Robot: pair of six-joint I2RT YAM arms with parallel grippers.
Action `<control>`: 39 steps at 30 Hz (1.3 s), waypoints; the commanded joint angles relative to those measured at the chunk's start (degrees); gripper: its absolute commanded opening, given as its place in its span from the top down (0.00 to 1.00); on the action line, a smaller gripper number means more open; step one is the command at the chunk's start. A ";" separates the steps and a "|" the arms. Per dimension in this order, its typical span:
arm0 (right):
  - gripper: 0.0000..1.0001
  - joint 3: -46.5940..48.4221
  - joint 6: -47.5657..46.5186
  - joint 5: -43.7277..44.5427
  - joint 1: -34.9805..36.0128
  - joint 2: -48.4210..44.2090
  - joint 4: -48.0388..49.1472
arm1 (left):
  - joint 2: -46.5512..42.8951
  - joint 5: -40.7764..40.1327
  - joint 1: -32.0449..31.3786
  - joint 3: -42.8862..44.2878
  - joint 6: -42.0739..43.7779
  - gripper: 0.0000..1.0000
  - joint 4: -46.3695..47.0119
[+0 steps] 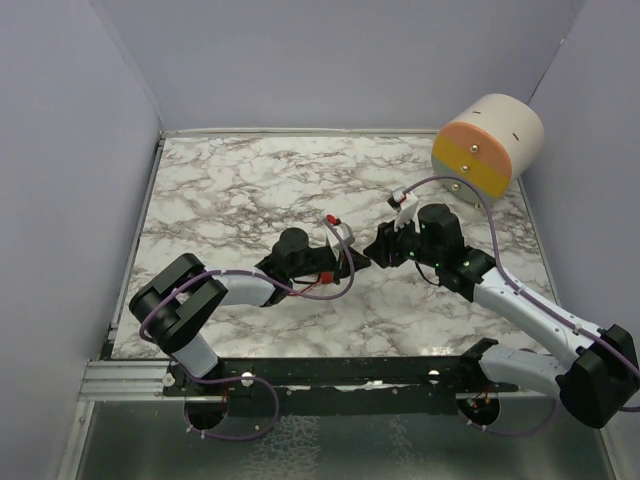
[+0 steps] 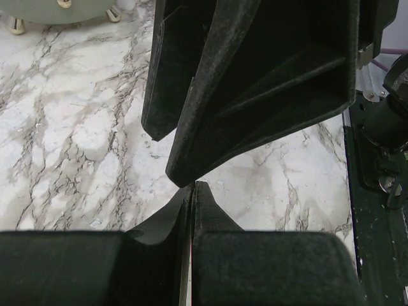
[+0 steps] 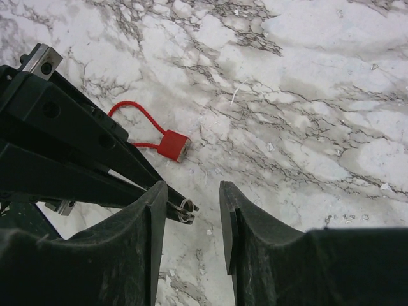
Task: Unlock with the key
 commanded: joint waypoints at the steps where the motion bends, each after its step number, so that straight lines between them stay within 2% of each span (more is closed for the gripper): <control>1: 0.64 -0.30 -0.98 -1.81 0.48 0.10 0.74 | -2.18 3.52 0.40 1.77 1.32 1.00 -1.66; 5: 0.69 -0.12 -1.09 -2.48 0.50 -0.02 0.63 | -2.31 3.47 0.66 1.90 1.00 1.00 -1.90; 13: 0.90 -0.47 -1.07 -2.36 0.50 -0.20 0.61 | -2.60 3.28 1.00 2.08 0.67 1.00 -1.88; 16: 0.90 -0.71 -0.90 -2.41 0.50 -0.21 0.83 | -2.84 3.35 1.01 2.13 0.62 1.00 -1.90; 18: 0.81 -0.76 -0.91 -2.77 0.50 -0.08 0.88 | -2.86 3.49 1.03 2.20 0.51 1.00 -1.90; 24: 0.75 -1.17 -1.03 -2.99 0.50 0.08 0.86 | -3.16 3.54 1.34 2.37 0.09 1.00 -1.88; 38: 0.99 -1.51 -0.48 -1.90 0.50 -1.37 1.49 | -2.68 3.65 1.38 2.30 -0.19 1.00 -1.90; 39: 0.99 -1.52 -0.32 -1.66 0.50 -1.43 1.49 | -2.58 3.33 1.40 2.24 -0.37 0.94 -1.90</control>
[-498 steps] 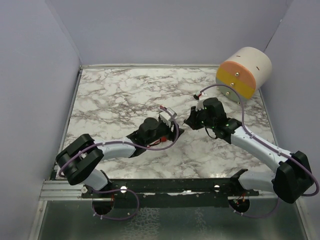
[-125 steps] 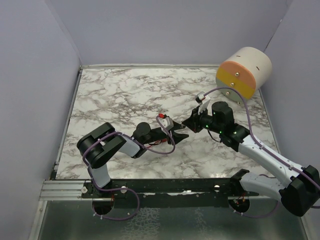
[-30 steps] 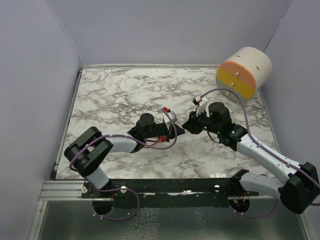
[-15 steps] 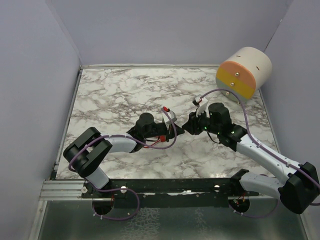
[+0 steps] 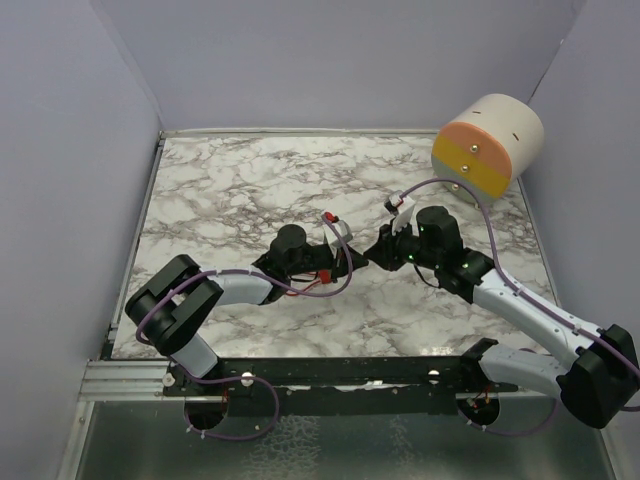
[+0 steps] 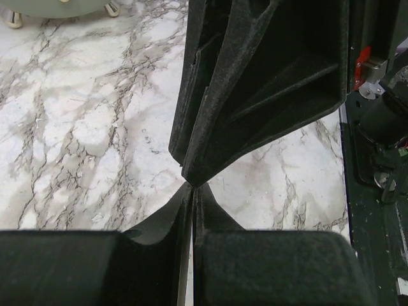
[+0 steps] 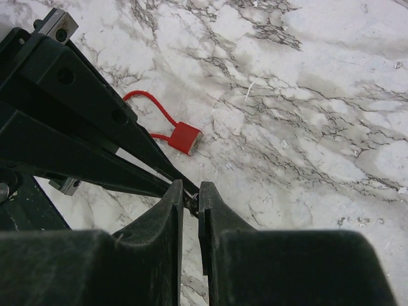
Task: Unlock with the key
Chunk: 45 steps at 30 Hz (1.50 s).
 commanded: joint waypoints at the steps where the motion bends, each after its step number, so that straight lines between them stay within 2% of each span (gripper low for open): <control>1: 0.99 -0.75 0.61 0.89 0.20 -1.33 1.33 | -1.02 0.89 0.05 1.54 -0.45 0.85 1.38; 2: 0.99 -0.83 0.65 1.18 0.20 -1.38 1.37 | -1.11 0.58 0.10 1.39 -0.50 0.78 1.38; 5: 0.99 -0.99 0.77 2.12 0.19 -1.70 1.32 | -2.03 -1.35 0.09 0.41 -0.32 0.67 1.38; 8: 0.99 -1.13 0.79 2.86 0.20 -2.01 1.43 | -3.91 -4.57 0.30 -1.31 0.06 0.63 1.38; 13: 0.99 -1.37 0.77 3.09 0.15 -2.20 1.68 | -7.79 -11.79 0.57 -4.41 0.59 0.62 1.38; 18: 0.99 -1.69 0.79 2.23 0.20 -2.12 2.38 | -9.13 -13.67 0.57 -5.32 0.66 0.62 1.38; 29: 0.99 -1.64 0.18 -0.72 0.20 -2.53 3.23 | -4.21 -1.15 0.64 -3.09 0.45 0.62 5.68; 41: 0.99 -1.46 -1.54 -3.26 0.20 -2.87 3.21 | -2.56 1.18 0.58 -2.37 0.14 0.64 9.38; 45: 0.99 -1.44 -1.71 -3.43 0.20 -2.87 3.06 | -2.17 1.73 0.60 -2.06 0.14 0.67 9.73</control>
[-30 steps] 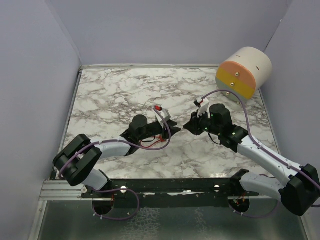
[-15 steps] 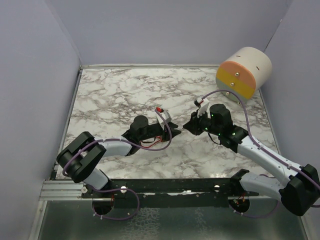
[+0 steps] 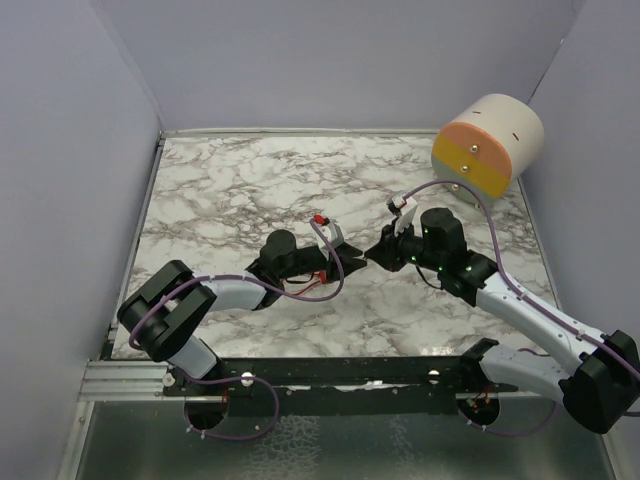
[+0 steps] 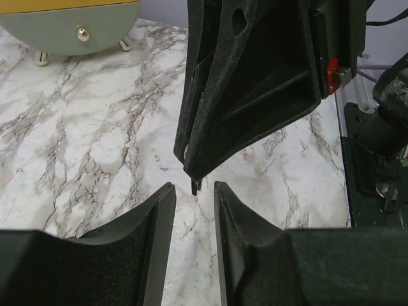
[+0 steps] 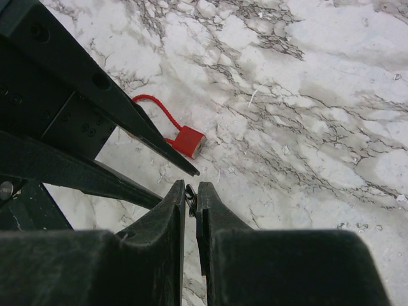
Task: Unlock with the key
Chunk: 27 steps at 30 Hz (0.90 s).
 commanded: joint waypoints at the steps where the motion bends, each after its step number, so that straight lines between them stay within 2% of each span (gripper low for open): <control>1: 0.99 -0.31 -1.17 -1.87 0.20 -1.07 1.75 | 0.86 2.70 0.15 1.80 0.06 0.68 3.00; 14: 0.99 -0.30 -1.34 -2.14 0.19 -1.23 1.68 | 1.28 2.36 0.14 1.83 -0.10 0.91 3.37; 17: 0.99 -0.37 -1.44 -2.06 0.20 -1.26 1.66 | 1.15 2.02 0.14 1.74 -0.10 1.00 3.37; 24: 0.99 -0.43 -1.36 -1.76 0.20 -1.55 1.45 | 1.14 0.65 0.09 1.56 -0.57 1.00 3.37; 25: 0.97 -0.41 -0.92 -1.32 0.20 -1.57 1.41 | 1.09 0.27 0.09 1.56 -0.73 1.00 3.35; 27: 0.74 -0.23 0.27 0.49 0.20 -1.97 1.00 | 1.22 -0.42 0.09 1.52 -1.04 1.00 3.24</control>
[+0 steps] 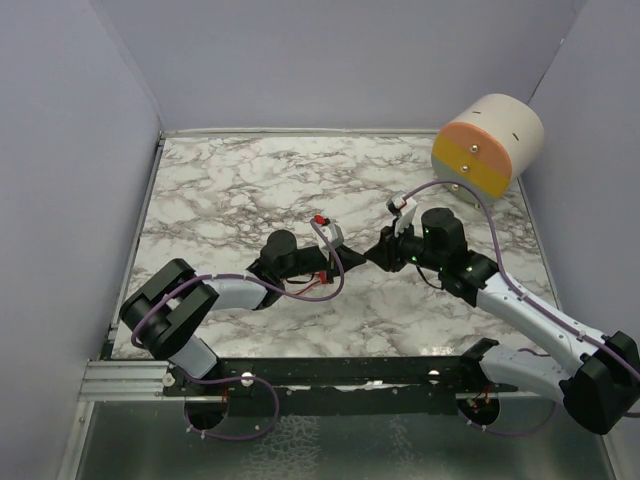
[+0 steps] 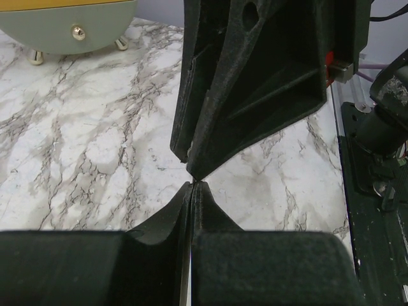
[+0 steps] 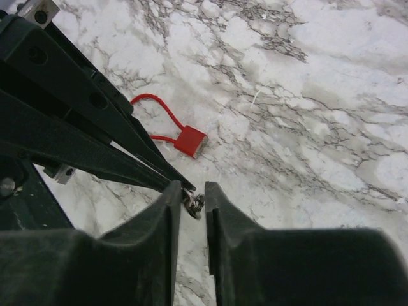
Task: Unlock with the key
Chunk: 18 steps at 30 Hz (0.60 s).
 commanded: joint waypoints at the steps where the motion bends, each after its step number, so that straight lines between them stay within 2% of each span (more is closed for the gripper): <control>1: 0.63 -0.22 1.73 2.46 0.20 -2.21 1.00 | 0.35 -1.38 0.04 1.45 -0.79 1.00 2.17; 3: 0.49 -0.41 2.39 4.08 0.20 -3.39 1.35 | 0.46 -1.60 0.07 1.45 -0.96 1.00 1.93; 6: 0.43 -0.77 2.87 5.52 0.19 -5.13 1.94 | 0.49 -1.74 0.19 1.38 -1.10 1.00 1.82; 12: 0.43 -1.04 3.01 5.78 0.15 -5.16 1.94 | 0.46 -1.70 0.18 1.36 -1.13 1.00 1.81; 18: 0.50 -1.89 3.20 5.70 0.20 -4.95 3.02 | 0.37 0.10 0.15 1.67 -1.65 1.00 1.73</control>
